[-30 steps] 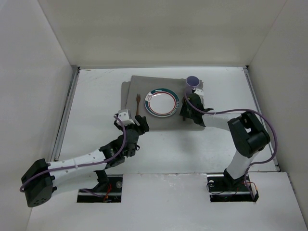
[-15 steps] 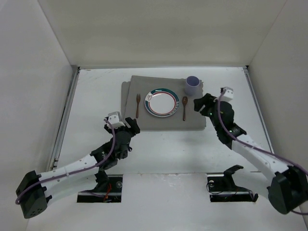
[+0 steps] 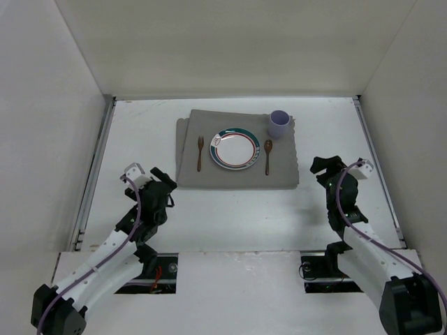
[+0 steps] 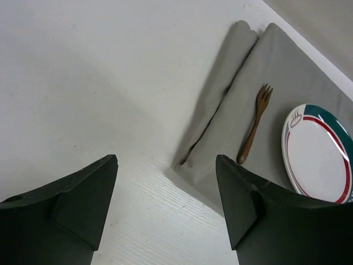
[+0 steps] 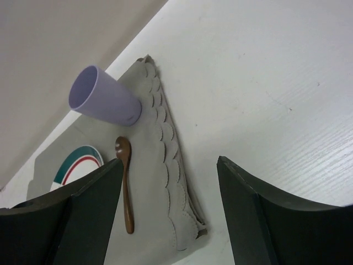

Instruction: Set the dinner table for one person

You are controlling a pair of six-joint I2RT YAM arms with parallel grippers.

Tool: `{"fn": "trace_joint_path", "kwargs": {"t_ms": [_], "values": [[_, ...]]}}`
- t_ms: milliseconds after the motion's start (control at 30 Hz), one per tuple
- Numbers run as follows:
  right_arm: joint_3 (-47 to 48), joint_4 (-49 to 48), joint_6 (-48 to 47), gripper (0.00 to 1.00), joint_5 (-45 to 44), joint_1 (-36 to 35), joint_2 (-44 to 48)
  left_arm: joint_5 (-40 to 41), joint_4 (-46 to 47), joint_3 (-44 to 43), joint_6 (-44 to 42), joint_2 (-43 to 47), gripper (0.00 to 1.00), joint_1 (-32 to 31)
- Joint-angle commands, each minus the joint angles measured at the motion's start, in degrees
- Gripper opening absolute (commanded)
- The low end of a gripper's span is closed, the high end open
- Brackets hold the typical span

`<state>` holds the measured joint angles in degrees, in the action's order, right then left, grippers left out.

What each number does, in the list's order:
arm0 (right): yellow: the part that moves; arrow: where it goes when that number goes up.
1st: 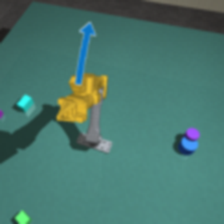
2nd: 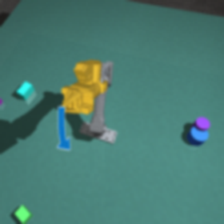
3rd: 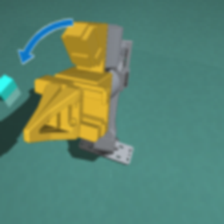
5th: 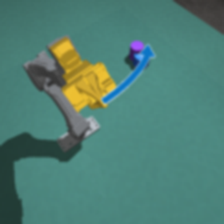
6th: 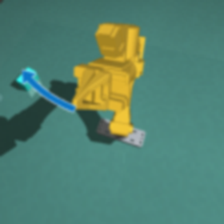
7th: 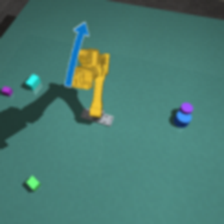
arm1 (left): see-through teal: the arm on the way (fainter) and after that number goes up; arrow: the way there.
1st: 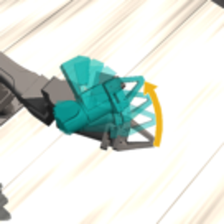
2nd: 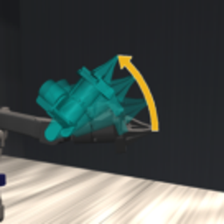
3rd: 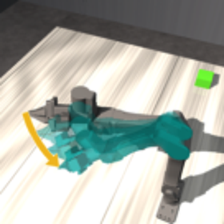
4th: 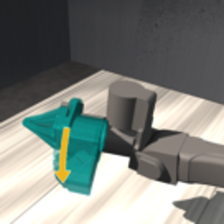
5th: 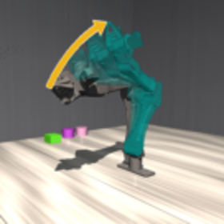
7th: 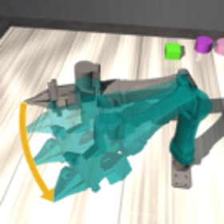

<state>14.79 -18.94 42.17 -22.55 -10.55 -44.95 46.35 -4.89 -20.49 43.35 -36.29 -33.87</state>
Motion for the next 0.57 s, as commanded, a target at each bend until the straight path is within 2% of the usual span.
{"fn": "trace_joint_path", "kwargs": {"t_ms": [0,267,533], "values": [[0.2,-5.8,2.7,0.75,-0.9,0.7,-0.6,-4.8,-3.7,-2.0,2.0,0.9,0.71,1.8],[2.2,-6.2,2.2,0.75,-0.2,0.5,-7.9,-7.3,-4.1,-3.8,3.1,1.3,0.74,1.7],[2.1,-5.8,2.1,0.76,0.2,0.5,-6.8,-7.6,-3.5,-3.9,3.8,-2.2,0.71,0.6]]}}
